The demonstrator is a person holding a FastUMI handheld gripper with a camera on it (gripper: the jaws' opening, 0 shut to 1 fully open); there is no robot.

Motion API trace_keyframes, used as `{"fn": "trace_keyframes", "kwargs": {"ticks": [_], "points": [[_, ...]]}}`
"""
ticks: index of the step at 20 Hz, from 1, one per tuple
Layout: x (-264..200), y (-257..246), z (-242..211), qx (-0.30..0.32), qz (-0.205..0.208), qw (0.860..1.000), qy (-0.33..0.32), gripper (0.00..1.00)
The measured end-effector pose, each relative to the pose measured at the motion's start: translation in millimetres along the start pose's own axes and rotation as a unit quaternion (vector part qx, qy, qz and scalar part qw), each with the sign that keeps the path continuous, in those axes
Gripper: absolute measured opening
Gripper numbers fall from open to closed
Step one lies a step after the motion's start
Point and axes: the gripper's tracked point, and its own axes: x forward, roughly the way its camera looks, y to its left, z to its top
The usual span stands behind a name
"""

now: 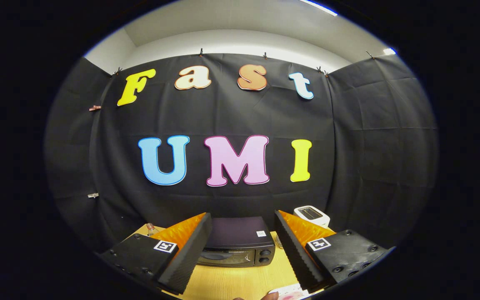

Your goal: Open the toaster oven, put the food inside, and close the toaster oven door.

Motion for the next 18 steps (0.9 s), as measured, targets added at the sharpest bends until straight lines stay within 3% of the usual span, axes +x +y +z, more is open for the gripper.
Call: {"fn": "trace_keyframes", "kwargs": {"ticks": [7,12,18], "points": [[26.6,32.3,-54.3,0.009,0.017,0.998,0.054,0.97],[72.8,61.3,-140.0,0.015,0.027,0.99,0.137,0.98],[125.9,81.8,-220.5,0.007,0.01,0.977,0.211,0.99]]}}
